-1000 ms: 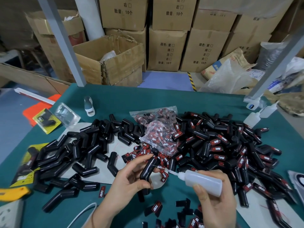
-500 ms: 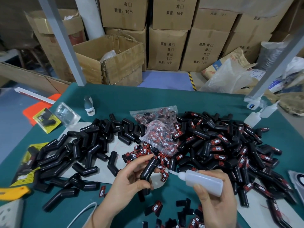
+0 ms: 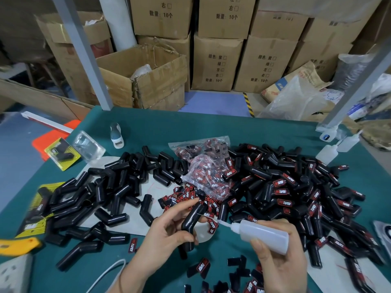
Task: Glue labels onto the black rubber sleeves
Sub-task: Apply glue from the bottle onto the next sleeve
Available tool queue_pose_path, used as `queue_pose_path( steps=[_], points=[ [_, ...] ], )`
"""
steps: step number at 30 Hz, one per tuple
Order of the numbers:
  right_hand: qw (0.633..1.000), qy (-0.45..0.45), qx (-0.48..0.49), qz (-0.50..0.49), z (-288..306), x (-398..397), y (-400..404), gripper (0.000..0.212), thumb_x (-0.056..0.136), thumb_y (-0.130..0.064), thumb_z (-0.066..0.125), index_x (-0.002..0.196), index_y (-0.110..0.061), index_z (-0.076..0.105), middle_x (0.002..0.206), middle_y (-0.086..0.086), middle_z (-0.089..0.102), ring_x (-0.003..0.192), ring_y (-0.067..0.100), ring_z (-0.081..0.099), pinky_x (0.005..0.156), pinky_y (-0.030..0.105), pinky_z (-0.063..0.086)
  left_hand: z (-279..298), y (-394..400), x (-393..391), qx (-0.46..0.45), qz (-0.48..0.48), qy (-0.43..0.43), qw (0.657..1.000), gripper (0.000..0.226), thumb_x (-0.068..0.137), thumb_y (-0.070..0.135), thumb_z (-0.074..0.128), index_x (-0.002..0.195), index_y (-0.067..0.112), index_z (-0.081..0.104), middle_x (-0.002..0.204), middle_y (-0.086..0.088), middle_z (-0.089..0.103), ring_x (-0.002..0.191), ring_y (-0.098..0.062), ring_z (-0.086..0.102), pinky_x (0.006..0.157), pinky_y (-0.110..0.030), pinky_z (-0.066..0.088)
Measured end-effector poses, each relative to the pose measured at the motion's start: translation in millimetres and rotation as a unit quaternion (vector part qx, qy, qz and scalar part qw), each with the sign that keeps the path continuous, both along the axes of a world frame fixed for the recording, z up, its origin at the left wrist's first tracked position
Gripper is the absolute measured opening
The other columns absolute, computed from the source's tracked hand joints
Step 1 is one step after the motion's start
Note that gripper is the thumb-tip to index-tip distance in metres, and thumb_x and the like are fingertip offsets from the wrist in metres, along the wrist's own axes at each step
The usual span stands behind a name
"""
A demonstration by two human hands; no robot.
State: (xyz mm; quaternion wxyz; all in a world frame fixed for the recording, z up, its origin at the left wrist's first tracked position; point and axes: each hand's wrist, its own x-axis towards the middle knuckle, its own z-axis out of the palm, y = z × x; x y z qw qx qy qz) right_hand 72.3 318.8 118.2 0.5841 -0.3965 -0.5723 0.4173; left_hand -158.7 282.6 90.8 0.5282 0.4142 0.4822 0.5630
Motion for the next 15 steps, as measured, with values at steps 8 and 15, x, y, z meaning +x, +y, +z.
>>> queue_pose_path(
  steps=[8, 15],
  points=[
    [1.0, 0.002, 0.012, 0.001, -1.5, 0.4, 1.0, 0.027, 0.076, -0.034, 0.075, 0.102, -0.033, 0.07, 0.096, -0.007, 0.067, 0.089, 0.01, 0.066, 0.074, 0.014, 0.054, -0.9, -1.3, -1.0, -0.002, -0.005, 0.015, 1.0, 0.079, 0.074, 0.018, 0.086, 0.145, 0.011, 0.053, 0.121, -0.018, 0.074, 0.075, -0.022, 0.072, 0.076, -0.028, 0.057],
    [1.0, 0.002, 0.009, 0.002, -1.2, -0.4, 0.2, 0.027, 0.076, -0.034, 0.075, 0.103, -0.03, 0.07, 0.095, -0.007, 0.067, 0.087, 0.009, 0.066, 0.072, 0.013, 0.053, -1.2, -0.5, -0.9, 0.006, -0.004, 0.01, 1.0, 0.081, 0.075, 0.025, 0.091, 0.144, 0.007, 0.053, 0.119, -0.019, 0.075, 0.073, -0.022, 0.071, 0.075, -0.027, 0.057]
  ],
)
